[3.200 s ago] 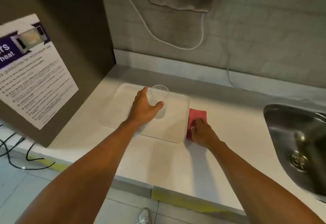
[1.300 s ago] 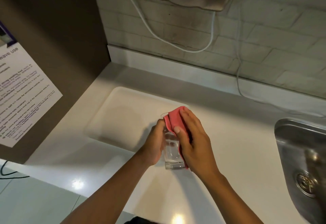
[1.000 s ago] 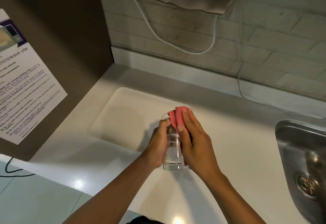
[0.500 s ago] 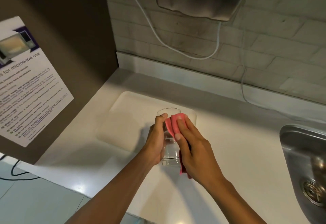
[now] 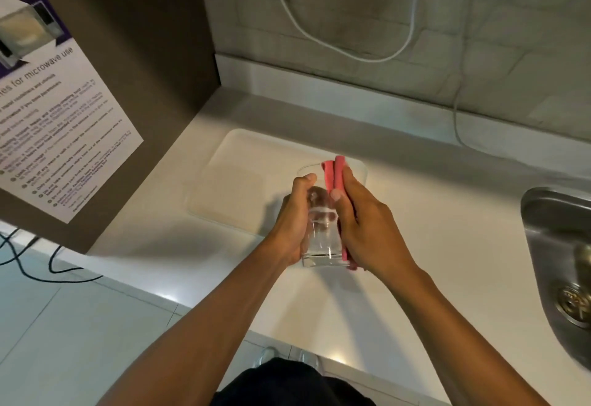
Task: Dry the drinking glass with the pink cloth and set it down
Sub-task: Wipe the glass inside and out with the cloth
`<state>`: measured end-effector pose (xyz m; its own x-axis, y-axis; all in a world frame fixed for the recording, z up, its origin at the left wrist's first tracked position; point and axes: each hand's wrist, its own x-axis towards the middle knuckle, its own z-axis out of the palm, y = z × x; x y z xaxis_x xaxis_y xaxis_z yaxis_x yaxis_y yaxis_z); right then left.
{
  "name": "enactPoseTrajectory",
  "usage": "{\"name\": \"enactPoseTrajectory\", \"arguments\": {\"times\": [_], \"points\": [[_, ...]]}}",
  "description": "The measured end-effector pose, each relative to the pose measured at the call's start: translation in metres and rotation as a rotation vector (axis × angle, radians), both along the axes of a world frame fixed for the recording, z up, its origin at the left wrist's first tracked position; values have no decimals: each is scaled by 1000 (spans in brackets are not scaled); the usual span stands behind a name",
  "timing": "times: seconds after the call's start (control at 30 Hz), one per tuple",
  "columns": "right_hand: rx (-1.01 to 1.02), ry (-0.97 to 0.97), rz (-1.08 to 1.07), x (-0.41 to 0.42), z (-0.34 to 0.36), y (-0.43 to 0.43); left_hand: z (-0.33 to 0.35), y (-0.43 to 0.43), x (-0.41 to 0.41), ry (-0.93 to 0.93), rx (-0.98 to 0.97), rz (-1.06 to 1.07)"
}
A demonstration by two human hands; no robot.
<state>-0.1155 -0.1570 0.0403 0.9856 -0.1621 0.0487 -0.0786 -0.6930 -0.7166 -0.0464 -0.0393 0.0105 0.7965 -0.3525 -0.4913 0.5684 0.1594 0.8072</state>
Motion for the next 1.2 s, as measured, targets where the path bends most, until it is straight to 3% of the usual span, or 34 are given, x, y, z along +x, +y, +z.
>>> {"name": "enactPoseTrajectory", "arguments": {"times": [0.07, 0.23, 0.4, 0.57, 0.67, 0.8, 1.03, 1.2], "points": [[15, -29, -12, 1, 2, 2, 0, 0, -3, -11, 8, 21], [-194, 15, 120, -26, -11, 9, -8, 8, 4, -34, 62, 52], [-70, 35, -3, -18, -5, 3, -14, 8, -17, -2, 44, -13], [-266, -1, 139, -34, -7, 11, -11, 9, -18, 12, 16, 82], [-203, 32, 164, -40, -11, 6, -12, 9, -15, 12, 24, 132], [-98, 28, 38, -21, 3, -3, -12, 2, -24, 5, 3, 65], [-261, 6, 183, -51, -6, 11, -7, 13, -11, 6, -14, 158], [-139, 41, 105, -41, -6, 5, -20, 10, -15, 24, 4, 100]]}}
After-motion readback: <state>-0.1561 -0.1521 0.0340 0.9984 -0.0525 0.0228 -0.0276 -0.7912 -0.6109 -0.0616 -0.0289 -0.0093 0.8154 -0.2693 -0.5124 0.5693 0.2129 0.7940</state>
